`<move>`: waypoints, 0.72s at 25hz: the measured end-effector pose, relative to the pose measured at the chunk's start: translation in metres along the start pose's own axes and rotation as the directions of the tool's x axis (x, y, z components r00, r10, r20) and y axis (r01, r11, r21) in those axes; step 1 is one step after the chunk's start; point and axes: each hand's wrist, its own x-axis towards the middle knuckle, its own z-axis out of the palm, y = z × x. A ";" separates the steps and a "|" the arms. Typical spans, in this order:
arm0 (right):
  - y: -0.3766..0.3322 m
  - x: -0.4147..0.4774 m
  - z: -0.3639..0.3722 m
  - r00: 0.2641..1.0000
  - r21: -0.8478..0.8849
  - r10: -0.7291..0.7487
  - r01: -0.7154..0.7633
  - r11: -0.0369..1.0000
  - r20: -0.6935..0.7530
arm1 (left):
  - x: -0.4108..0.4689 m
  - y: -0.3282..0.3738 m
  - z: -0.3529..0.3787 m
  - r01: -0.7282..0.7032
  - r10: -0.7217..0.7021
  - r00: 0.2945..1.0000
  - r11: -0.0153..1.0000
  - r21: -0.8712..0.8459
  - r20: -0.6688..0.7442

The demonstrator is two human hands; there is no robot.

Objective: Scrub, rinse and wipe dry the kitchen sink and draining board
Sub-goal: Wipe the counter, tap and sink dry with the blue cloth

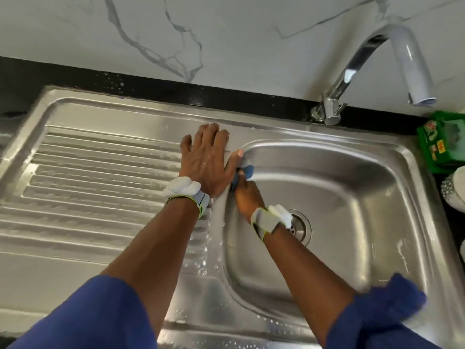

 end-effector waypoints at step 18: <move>0.113 0.038 -0.005 0.535 -0.597 -0.817 0.734 0.323 0.217 | 0.001 -0.001 -0.003 0.027 -0.026 1.000 0.999 -0.019 0.015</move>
